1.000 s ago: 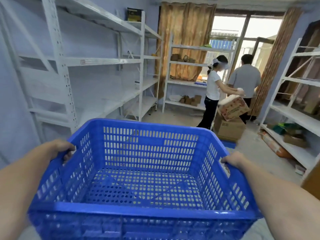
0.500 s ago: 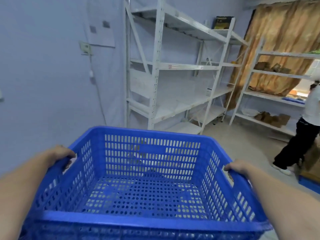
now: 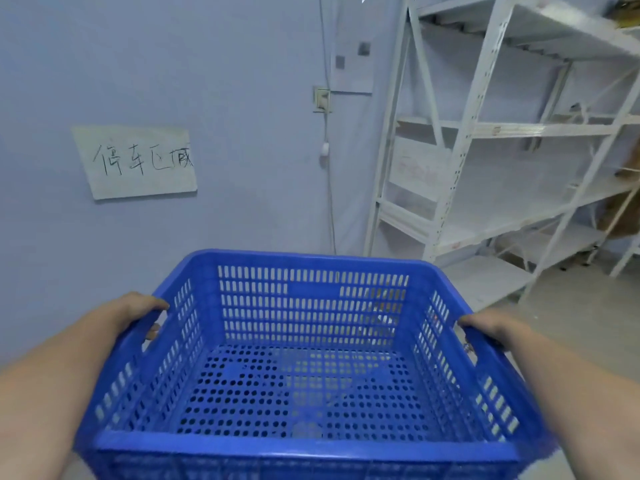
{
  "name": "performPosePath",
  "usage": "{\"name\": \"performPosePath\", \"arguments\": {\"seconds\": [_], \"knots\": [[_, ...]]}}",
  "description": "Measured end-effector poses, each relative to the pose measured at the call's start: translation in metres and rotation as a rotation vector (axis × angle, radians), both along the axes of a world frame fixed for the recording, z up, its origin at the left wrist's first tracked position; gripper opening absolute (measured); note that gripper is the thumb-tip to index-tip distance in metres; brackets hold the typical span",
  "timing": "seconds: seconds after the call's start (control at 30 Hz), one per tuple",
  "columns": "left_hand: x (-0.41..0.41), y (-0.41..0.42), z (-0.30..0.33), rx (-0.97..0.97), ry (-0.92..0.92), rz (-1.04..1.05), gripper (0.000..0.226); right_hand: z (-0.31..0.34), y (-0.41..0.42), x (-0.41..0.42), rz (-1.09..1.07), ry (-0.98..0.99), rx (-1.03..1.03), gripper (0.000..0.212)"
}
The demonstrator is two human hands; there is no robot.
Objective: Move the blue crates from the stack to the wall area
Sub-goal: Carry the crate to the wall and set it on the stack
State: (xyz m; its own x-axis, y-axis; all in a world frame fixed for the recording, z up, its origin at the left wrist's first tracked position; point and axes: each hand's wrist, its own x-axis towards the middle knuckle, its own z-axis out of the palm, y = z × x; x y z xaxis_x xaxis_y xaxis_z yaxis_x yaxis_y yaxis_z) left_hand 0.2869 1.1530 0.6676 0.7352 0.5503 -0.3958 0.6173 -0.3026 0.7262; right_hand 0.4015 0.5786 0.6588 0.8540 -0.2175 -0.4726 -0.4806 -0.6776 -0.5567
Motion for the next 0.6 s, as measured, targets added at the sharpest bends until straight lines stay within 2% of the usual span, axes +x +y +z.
{"name": "performPosePath", "arguments": {"seconds": [0.37, 0.47, 0.6], "knots": [[0.02, 0.083, -0.033, -0.022, 0.052, 0.24, 0.04, -0.03, 0.116, 0.094, 0.053, -0.005, 0.022, 0.027], [0.035, 0.093, -0.05, -0.033, 0.081, 0.304, 0.046, -0.064, 0.124, 0.151, 0.12, 0.025, 0.016, 0.04], [0.058, 0.101, -0.062, -0.044, 0.107, 0.364, 0.035, -0.08, 0.154, 0.201, 0.179, 0.024, -0.009, 0.026]]}}
